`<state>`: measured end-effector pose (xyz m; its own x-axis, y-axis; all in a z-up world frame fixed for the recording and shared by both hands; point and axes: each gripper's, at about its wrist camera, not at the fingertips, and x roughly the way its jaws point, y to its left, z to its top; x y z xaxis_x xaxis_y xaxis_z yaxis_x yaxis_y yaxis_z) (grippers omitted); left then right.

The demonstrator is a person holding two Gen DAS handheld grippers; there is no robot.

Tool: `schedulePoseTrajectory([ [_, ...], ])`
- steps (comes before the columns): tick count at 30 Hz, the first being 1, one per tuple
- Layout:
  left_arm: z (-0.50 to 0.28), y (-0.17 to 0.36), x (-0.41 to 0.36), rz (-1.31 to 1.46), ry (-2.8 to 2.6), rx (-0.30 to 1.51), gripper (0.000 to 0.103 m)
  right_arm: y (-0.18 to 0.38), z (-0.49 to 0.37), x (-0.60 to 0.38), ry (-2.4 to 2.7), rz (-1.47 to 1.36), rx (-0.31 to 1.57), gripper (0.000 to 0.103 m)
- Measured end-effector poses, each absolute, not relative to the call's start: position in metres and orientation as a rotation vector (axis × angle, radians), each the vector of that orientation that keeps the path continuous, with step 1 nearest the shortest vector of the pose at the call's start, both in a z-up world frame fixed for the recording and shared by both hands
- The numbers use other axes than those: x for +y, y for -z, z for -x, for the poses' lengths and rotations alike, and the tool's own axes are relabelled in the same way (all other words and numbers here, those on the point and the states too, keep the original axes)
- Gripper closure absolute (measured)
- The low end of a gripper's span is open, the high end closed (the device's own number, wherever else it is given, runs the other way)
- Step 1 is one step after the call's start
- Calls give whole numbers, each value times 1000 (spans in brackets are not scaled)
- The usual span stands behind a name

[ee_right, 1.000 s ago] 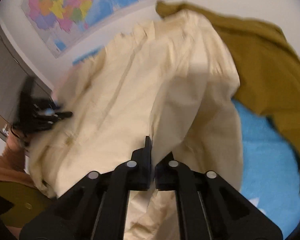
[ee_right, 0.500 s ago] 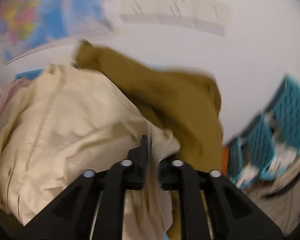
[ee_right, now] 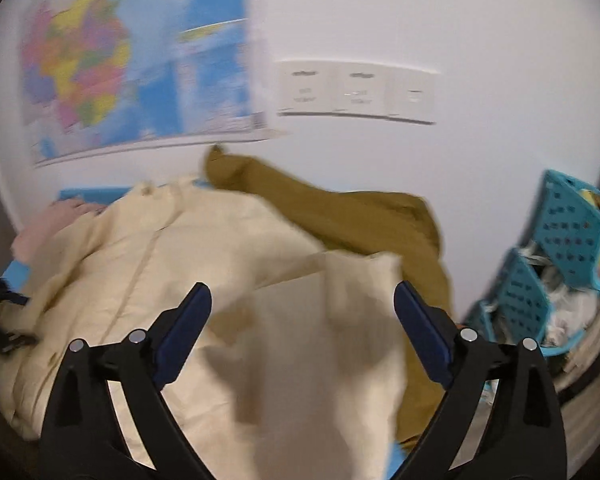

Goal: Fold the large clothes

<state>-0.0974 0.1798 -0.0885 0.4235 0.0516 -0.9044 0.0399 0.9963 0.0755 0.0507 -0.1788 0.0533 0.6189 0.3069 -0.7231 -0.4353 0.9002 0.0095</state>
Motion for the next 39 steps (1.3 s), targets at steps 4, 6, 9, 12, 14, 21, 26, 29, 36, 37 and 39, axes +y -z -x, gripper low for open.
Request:
schedulePoseTrajectory([
  [4, 109, 46, 226, 69, -76, 1012, 101, -37, -44, -167, -496, 173, 829, 12],
  [6, 119, 12, 250, 81, -140, 927, 101, -32, -45, -164, -513, 156, 843, 12],
  [9, 136, -35, 288, 108, -241, 828, 101, -27, -48, -163, -531, 112, 852, 13],
  [12, 143, -55, 330, 135, -342, 789, 99, -19, -52, -164, -534, 91, 864, 13],
  [14, 139, -43, 356, 169, -455, 831, 99, -11, -55, -163, -534, 93, 885, 13],
  [21, 92, 80, 376, -116, -769, 1129, 56, 5, -47, -165, -540, 62, 931, 13],
  [26, 127, 27, 348, -14, -621, 903, 34, -9, -3, -161, -633, 53, 905, 12],
  [29, 145, -13, 301, -2, -392, 776, 23, -11, 12, -140, -693, 97, 895, 12],
  [36, 119, 27, 189, -75, 18, 955, 16, 29, 8, -40, -795, 319, 983, 14],
  [37, 114, 40, 180, -91, 42, 995, 16, 40, 4, -30, -782, 359, 1010, 18],
  [39, 99, 62, 175, -103, 59, 1067, 16, 67, -8, -14, -750, 414, 1089, 23],
])
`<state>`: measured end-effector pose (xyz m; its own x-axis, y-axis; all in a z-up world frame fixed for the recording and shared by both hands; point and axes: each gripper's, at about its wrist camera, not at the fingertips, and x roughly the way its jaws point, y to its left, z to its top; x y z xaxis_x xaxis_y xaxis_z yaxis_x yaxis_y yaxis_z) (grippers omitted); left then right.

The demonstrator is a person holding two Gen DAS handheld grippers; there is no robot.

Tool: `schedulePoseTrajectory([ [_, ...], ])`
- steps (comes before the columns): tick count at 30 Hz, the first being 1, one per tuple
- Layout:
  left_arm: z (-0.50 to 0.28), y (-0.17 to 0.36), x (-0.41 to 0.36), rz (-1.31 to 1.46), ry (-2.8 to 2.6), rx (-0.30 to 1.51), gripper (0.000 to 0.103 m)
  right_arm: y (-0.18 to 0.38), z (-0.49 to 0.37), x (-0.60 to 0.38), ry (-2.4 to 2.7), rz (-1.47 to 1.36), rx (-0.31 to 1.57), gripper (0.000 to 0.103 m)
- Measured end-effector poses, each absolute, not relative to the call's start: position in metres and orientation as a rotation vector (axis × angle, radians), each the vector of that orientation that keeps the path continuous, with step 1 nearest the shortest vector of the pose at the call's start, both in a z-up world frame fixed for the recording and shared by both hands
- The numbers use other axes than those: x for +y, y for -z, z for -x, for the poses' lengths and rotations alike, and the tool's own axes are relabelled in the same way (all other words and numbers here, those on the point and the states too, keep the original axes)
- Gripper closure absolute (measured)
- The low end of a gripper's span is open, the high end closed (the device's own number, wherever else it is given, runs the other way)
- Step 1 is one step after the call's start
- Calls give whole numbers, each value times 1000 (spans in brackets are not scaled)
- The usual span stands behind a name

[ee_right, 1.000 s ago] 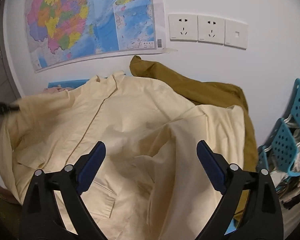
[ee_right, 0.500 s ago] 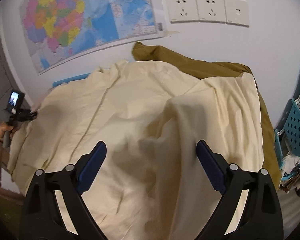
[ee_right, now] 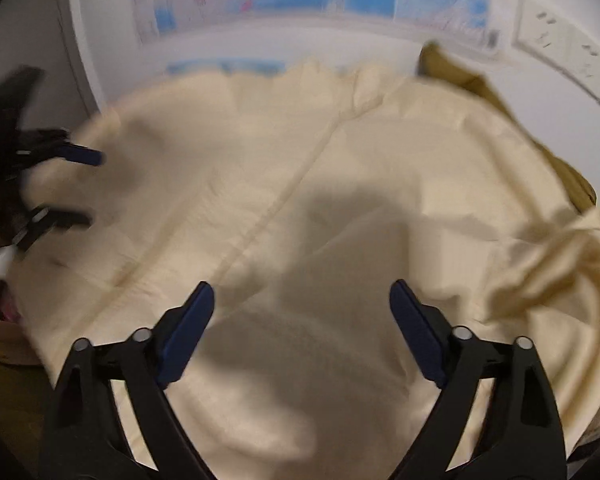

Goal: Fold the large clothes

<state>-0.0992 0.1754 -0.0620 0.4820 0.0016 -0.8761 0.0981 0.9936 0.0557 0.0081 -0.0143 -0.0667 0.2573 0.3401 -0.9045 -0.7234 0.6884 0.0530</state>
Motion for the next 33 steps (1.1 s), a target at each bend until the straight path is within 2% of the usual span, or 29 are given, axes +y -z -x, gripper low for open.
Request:
schedulePoseTrajectory([
  [1, 96, 69, 172, -106, 55, 1085, 17, 75, -15, -13, -749, 404, 1115, 29],
  [2, 92, 75, 169, -108, 52, 1095, 18, 80, -19, -13, -748, 396, 1130, 41],
  [3, 89, 78, 171, -108, 49, 1095, 23, 84, -24, -13, -747, 391, 1142, 79],
  [4, 84, 79, 174, -106, 41, 1090, 36, 85, -29, -15, -771, 356, 1151, 97],
  [5, 80, 81, 176, -107, 19, 1088, 44, 84, -34, -18, -774, 317, 1152, 100],
  [6, 73, 84, 179, -113, -37, 1087, 63, 82, -36, -19, -778, 301, 1149, 101],
  [7, 67, 88, 183, -106, -86, 1089, 77, 75, -40, -21, -787, 274, 1120, 101],
  [9, 55, 93, 196, -36, -115, 1095, 85, 65, -51, -27, -765, 216, 1081, 102],
  [13, 34, 94, 217, -73, -278, 1031, 86, 59, -76, -34, -667, 125, 1001, 103],
  [18, 31, 100, 248, -9, -294, 997, 89, 88, -88, -46, -674, 24, 1088, 102],
  [20, 36, 99, 246, -20, -285, 987, 82, 81, -82, -52, -681, 20, 1082, 101],
  [21, 40, 97, 245, -21, -277, 979, 64, 74, -75, -54, -702, 28, 1068, 88],
  [22, 43, 94, 242, -26, -271, 965, 51, 67, -68, -56, -718, 45, 1054, 65],
  [23, 49, 88, 237, -48, -273, 940, 47, 58, -59, -60, -719, 64, 1033, 54],
  [25, 59, 79, 227, -92, -260, 911, 38, 42, -43, -69, -746, 75, 1000, 47],
  [27, 70, 66, 216, -117, -224, 889, 35, 31, -24, -88, -750, 67, 980, 39],
  [31, 87, 51, 198, -125, -124, 864, 25, 14, 1, -153, -601, 30, 909, 38],
  [33, 82, 46, 194, -104, -79, 857, 24, 4, 9, -190, -502, 4, 863, 33],
])
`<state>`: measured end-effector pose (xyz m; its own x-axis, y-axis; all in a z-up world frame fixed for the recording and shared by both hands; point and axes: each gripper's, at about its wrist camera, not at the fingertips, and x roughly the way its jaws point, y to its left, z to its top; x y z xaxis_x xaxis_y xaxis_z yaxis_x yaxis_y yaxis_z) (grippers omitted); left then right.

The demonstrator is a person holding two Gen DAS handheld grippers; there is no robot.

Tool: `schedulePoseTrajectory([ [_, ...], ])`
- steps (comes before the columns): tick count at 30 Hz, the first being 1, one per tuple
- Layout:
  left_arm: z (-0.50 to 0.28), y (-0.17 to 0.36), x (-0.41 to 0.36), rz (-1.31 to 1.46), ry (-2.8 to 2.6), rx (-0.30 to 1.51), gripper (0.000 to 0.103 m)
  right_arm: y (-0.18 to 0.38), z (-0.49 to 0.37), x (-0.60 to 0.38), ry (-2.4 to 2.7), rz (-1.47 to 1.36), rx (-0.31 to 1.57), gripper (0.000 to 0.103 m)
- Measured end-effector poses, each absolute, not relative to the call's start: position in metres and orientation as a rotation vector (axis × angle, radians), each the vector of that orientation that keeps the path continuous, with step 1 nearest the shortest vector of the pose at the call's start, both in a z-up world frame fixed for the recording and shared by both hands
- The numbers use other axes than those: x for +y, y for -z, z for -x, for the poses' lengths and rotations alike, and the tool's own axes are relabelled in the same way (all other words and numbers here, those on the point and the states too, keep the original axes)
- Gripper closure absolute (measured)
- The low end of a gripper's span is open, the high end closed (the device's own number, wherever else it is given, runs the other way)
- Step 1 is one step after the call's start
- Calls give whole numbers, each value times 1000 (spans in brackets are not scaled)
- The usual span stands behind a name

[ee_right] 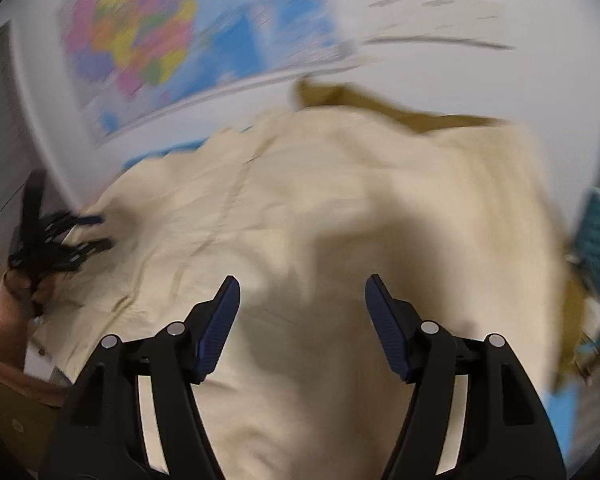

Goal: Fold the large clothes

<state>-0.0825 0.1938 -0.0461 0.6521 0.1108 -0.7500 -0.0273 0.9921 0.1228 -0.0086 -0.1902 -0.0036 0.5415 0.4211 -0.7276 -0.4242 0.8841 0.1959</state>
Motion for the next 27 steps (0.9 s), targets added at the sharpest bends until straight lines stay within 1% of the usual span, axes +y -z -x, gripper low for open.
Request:
schedulePoseTrajectory([
  [2, 83, 42, 188, -89, -50, 852, 24, -2, 9, -225, -383, -25, 832, 22],
  [3, 80, 41, 184, -86, -35, 849, 23, -2, 6, -241, -324, -26, 821, 14],
  [5, 79, 40, 173, -94, -20, 845, 21, 4, -6, -268, -231, -35, 822, 12],
  [9, 67, 40, 154, -104, 11, 853, 21, 37, -24, -299, -378, -224, 922, 12],
  [11, 64, 41, 148, -109, 24, 857, 20, 56, -32, -307, -398, -288, 965, 23],
  [12, 62, 41, 144, -111, 31, 861, 19, 61, -34, -311, -405, -324, 973, 34],
  [13, 60, 42, 143, -110, 35, 865, 19, 63, -35, -315, -471, -383, 980, 59],
  [15, 57, 43, 139, -111, 43, 875, 19, 56, -35, -314, -509, -383, 972, 92],
  [18, 53, 43, 140, -87, 64, 883, 19, 20, -26, -303, -592, -328, 917, 95],
  [22, 48, 40, 145, -32, 96, 890, 19, -59, -18, -272, -691, -219, 800, 96],
  [25, 47, 34, 150, 8, 122, 874, 19, -101, -23, -234, -793, -160, 752, 96],
  [27, 48, 30, 154, 39, 145, 856, 19, -114, -30, -201, -863, -107, 755, 96],
])
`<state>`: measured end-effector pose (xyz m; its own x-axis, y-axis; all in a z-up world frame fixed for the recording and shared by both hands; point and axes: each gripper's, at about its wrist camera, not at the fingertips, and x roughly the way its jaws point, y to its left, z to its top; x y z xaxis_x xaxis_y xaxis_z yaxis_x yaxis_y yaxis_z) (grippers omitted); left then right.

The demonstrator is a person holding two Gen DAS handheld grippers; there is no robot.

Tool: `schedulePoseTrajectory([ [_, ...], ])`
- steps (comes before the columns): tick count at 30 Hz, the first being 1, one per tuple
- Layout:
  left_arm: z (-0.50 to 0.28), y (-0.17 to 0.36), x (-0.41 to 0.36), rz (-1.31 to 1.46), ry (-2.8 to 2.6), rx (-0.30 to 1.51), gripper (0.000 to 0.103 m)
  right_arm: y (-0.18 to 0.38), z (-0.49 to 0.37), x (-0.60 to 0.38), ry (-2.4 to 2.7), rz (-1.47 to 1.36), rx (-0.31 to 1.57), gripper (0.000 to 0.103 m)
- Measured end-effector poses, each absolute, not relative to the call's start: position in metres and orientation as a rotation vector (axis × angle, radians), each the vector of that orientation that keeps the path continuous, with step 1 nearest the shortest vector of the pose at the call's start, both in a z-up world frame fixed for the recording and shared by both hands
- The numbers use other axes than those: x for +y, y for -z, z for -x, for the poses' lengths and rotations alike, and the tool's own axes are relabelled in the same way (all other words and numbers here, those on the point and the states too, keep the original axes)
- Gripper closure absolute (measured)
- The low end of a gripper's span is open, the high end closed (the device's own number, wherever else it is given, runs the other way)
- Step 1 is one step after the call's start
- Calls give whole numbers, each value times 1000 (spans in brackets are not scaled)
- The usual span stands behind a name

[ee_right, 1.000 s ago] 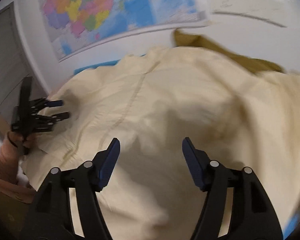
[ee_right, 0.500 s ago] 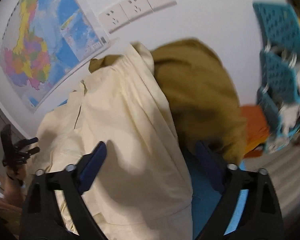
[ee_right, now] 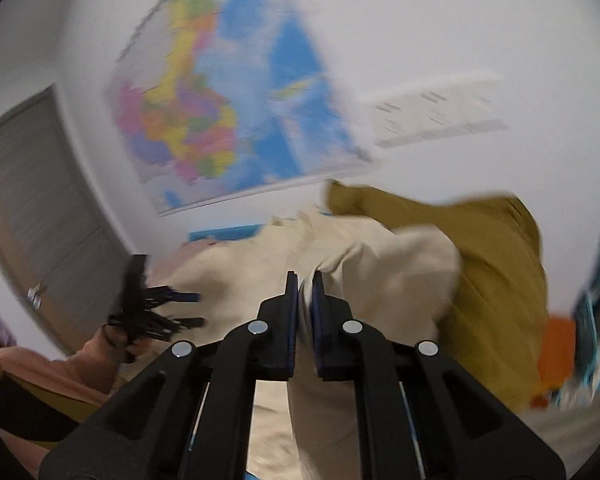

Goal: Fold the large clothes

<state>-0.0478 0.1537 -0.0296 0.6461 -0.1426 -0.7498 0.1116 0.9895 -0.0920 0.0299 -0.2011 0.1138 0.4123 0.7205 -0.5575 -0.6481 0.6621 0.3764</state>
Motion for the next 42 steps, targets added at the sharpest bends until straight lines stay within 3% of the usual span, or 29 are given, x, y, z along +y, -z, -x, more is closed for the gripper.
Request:
schedulePoseTrajectory([
  [5, 61, 17, 166, 87, 176, 788, 18, -94, -60, -98, -1024, -30, 864, 96],
  [12, 82, 10, 179, 116, 217, 762, 15, 5, -108, 16, -1069, -71, 1119, 95],
  [14, 84, 13, 181, 132, 242, 770, 13, 30, -118, 25, -1042, -122, 1161, 88],
  [16, 85, 17, 180, 146, 270, 788, 9, 43, -127, 23, -1018, -201, 1186, 61],
  [22, 71, 36, 163, 57, 276, 859, 7, 7, -115, -16, -991, -180, 1034, 41],
  [29, 20, 60, 201, 114, 85, 974, 7, -17, -110, -111, -710, -117, 899, 32],
  [38, -9, 74, 237, 231, 25, 1028, 7, 47, -147, -180, -486, -186, 995, 28],
  [39, -13, 77, 237, 229, 20, 1038, 14, 51, -148, -176, -482, -174, 999, 29],
  [40, -18, 80, 237, 232, 14, 1053, 32, 57, -151, -168, -474, -141, 1003, 38],
  [41, -23, 85, 237, 245, 17, 1078, 42, 59, -150, -164, -468, -110, 1005, 40],
  [42, -28, 89, 238, 265, 22, 1102, 59, 61, -150, -156, -454, -67, 1002, 41],
])
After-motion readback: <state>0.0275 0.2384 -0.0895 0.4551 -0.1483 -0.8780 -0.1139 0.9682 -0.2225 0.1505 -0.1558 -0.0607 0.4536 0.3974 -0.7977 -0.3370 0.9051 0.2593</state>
